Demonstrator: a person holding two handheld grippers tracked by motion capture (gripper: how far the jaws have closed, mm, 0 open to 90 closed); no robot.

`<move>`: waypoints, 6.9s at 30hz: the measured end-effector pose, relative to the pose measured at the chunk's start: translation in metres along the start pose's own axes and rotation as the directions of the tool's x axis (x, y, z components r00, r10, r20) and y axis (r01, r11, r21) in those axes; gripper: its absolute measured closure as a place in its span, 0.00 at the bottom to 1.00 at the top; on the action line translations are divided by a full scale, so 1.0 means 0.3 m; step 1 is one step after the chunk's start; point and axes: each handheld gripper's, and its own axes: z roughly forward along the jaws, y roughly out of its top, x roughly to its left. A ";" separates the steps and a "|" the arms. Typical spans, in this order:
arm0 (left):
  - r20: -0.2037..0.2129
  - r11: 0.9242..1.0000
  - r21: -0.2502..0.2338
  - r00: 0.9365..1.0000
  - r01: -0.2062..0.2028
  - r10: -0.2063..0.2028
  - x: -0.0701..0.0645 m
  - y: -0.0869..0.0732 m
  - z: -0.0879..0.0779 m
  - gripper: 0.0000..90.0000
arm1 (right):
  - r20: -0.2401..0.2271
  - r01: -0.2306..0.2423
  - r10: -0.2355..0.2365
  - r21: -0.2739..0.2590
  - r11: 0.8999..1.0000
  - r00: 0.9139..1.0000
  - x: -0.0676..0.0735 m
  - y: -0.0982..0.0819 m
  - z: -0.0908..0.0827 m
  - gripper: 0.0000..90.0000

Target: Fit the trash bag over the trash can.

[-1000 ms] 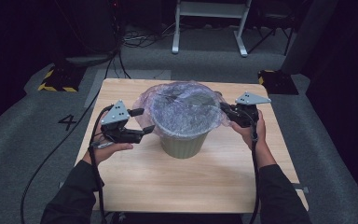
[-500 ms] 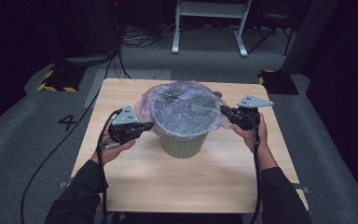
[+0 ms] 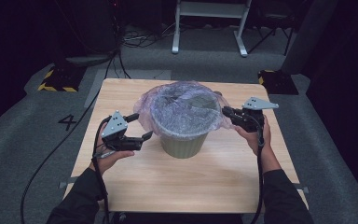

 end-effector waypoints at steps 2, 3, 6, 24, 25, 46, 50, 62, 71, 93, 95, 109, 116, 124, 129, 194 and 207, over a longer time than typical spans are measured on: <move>-0.002 0.999 0.020 1.000 -0.029 0.029 -0.004 0.024 0.005 0.16 | -0.002 0.011 -0.011 0.001 1.000 1.000 0.004 0.009 -0.002 0.89; -0.001 0.999 0.027 0.999 -0.037 0.037 -0.007 0.031 0.014 0.16 | -0.002 0.012 -0.012 0.002 1.000 1.000 0.008 0.012 -0.002 0.88; 0.009 0.995 0.089 0.999 -0.050 0.049 -0.004 0.036 0.054 0.17 | -0.011 0.019 -0.019 0.002 1.000 1.000 0.012 0.020 0.003 0.86; 0.071 0.961 0.241 0.990 -0.133 0.119 -0.020 -0.092 0.172 1.00 | -0.017 -0.010 0.010 0.026 1.000 1.000 0.008 -0.017 0.008 0.90; 0.067 0.957 0.253 0.989 -0.146 0.133 -0.029 -0.107 0.180 1.00 | -0.019 -0.016 0.016 0.028 0.999 1.000 0.007 -0.025 0.010 0.90; 0.037 0.982 0.142 0.992 -0.126 0.122 -0.106 -0.136 0.091 0.53 | -0.005 -0.066 0.065 -0.030 0.997 0.998 -0.004 -0.063 -0.044 0.59; -0.011 0.997 0.030 0.998 -0.067 0.067 -0.101 -0.079 0.026 0.27 | 0.012 -0.013 0.014 -0.022 1.000 1.000 0.013 -0.028 -0.094 0.43; 0.065 0.987 0.091 0.990 -0.132 0.126 -0.131 -0.025 0.086 0.85 | -0.024 0.102 -0.103 -0.036 0.994 0.994 0.066 -0.012 -0.174 0.42; 0.167 0.976 0.108 0.971 -0.189 0.169 -0.158 -0.029 0.097 1.00 | -0.048 0.156 -0.164 -0.133 0.979 0.985 0.096 -0.030 -0.274 0.33; 0.112 0.996 0.092 0.994 -0.013 0.003 0.042 0.023 0.055 0.66 | -0.173 0.303 -0.303 -0.025 0.953 0.937 0.166 0.008 -0.109 1.00; 0.111 0.995 0.100 0.994 -0.021 0.010 0.044 0.013 0.063 0.87 | -0.187 0.296 -0.295 -0.021 0.955 0.937 0.163 0.001 -0.103 1.00; 0.210 0.968 0.189 0.970 -0.167 0.126 -0.095 -0.110 0.116 1.00 | -0.257 0.292 -0.268 0.058 0.955 0.928 0.179 -0.138 -0.070 1.00; 0.161 0.944 0.279 0.978 -0.177 0.136 -0.097 -0.163 0.166 0.90 | -0.179 0.235 -0.202 0.185 0.954 0.963 0.121 -0.190 -0.016 0.91; 0.151 0.973 0.214 0.987 -0.085 0.053 -0.053 -0.168 0.051 0.29 | -0.143 0.142 -0.123 0.138 0.980 0.982 0.069 -0.196 -0.059 0.48; 0.124 0.996 0.077 0.992 -0.035 0.025 -0.017 -0.099 -0.091 0.19 | -0.149 0.155 -0.153 0.002 0.988 0.977 0.087 -0.159 -0.187 0.38; 0.081 0.993 0.071 0.991 0.098 -0.104 0.357 0.164 0.333 1.00 | -0.036 0.086 -0.088 -0.044 0.995 0.995 -0.020 0.107 0.027 1.00; 0.059 0.971 0.167 0.982 0.169 -0.181 0.379 0.066 0.433 1.00 | 0.049 -0.070 0.065 0.093 0.993 0.997 -0.095 0.046 0.184 1.00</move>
